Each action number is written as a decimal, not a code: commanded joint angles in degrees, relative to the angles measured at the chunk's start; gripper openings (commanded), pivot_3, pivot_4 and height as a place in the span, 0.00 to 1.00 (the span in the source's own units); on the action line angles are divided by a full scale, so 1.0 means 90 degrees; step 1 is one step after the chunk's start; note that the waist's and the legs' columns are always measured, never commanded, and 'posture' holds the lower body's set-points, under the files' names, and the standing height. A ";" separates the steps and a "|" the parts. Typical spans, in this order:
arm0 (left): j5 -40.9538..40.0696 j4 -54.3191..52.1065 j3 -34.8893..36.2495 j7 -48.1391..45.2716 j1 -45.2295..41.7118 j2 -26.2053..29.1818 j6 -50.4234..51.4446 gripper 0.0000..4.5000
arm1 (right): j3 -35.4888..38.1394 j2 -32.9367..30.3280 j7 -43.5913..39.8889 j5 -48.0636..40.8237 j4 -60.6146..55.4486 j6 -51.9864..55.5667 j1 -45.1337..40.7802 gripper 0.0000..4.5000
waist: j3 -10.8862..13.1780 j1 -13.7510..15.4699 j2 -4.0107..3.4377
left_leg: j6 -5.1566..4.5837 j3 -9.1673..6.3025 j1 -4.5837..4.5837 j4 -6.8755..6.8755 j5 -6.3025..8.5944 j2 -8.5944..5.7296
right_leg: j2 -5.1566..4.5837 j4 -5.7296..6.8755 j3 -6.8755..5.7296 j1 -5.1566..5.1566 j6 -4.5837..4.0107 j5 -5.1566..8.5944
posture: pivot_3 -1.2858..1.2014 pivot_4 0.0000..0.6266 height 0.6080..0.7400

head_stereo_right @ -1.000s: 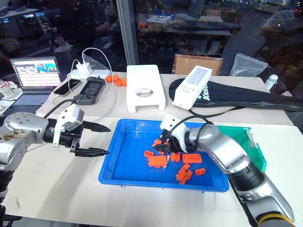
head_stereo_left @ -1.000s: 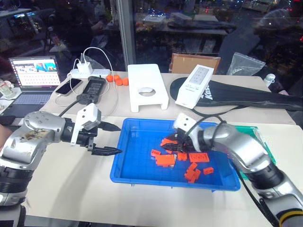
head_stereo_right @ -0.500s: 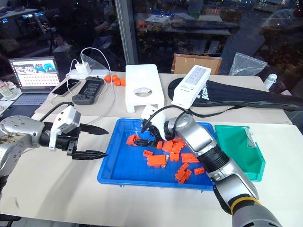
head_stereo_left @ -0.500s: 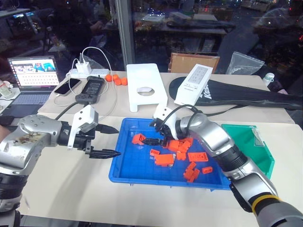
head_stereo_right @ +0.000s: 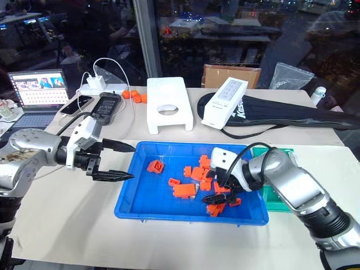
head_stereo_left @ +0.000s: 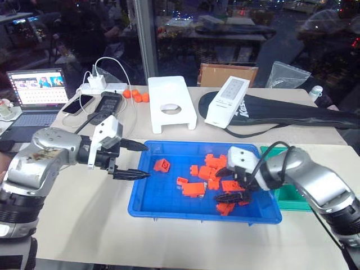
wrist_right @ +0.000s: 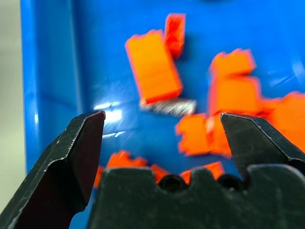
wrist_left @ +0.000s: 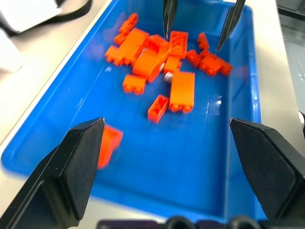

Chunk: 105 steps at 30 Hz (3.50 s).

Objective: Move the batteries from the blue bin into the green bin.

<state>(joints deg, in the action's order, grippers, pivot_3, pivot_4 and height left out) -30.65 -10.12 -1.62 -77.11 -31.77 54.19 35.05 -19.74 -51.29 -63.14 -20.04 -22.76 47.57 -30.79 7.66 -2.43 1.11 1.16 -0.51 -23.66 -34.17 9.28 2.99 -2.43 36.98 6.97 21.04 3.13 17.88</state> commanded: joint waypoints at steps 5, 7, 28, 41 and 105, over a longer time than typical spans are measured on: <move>0.0029 0.0011 -0.0083 -0.0149 -0.0210 0.0044 -0.0052 1.00 | -0.0444 0.0767 0.0410 0.0711 0.0476 -0.0674 -0.0187 0.99 | 0.0000 -0.0002 0.0000 | 0.0000 -0.0001 -0.0004 -0.0004 0.0000 -0.0002 | 0.0000 0.0002 0.0000 0.0001 0.0000 0.0000 | 0.52 0.24 0.79; 0.0042 -0.0028 -0.0087 -0.0196 -0.0172 0.0109 -0.0052 1.00 | -0.0496 0.0957 0.0428 0.0788 0.0590 -0.0685 -0.0305 0.99 | 0.0000 0.0013 -0.0001 | 0.0000 -0.0002 -0.0008 -0.0005 0.0000 -0.0002 | -0.0001 0.0001 -0.0001 0.0001 0.0000 0.0000 | 0.52 0.24 0.79; 0.0099 -0.0121 0.0018 -0.0224 0.0046 0.0355 -0.0040 1.00 | -0.0520 0.1677 0.0440 0.0878 0.0977 -0.0537 -0.0857 0.02 | 0.0000 0.0015 -0.0001 | 0.0000 -0.0004 -0.0007 -0.0008 0.0000 -0.0001 | -0.0001 0.0004 -0.0005 0.0000 -0.0005 -0.0003 | 0.52 0.24 0.79; 0.0127 -0.0118 -0.0012 -0.0230 0.0081 0.0329 -0.0097 1.00 | -0.0555 0.1262 -0.0018 0.0202 0.0146 0.0443 -0.0820 0.57 | 0.0000 0.0051 -0.0001 | 0.0000 -0.0005 -0.0008 -0.0007 0.0000 -0.0001 | -0.0002 0.0004 -0.0006 -0.0001 -0.0014 -0.0008 | 0.52 0.24 0.79; 0.0304 -0.0027 -0.0272 -0.0384 -0.0044 0.0215 -0.0249 1.00 | -0.0794 0.1171 0.0681 0.1220 0.0853 -0.0026 -0.0195 0.99 | 0.0000 0.0038 0.0000 | -0.0001 -0.0005 -0.0006 -0.0008 -0.0001 -0.0001 | -0.0001 0.0010 -0.0008 0.0004 -0.0008 -0.0004 | 0.52 0.24 0.79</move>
<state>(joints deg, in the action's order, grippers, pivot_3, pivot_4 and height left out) -28.26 -10.24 -4.45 -80.14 -30.95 55.87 33.83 -26.94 -40.42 -57.16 -9.65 -14.12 48.36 -32.60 7.66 -2.09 1.11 1.15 -0.56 -23.71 -34.24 9.28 2.98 -2.44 37.07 6.89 21.07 3.06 17.84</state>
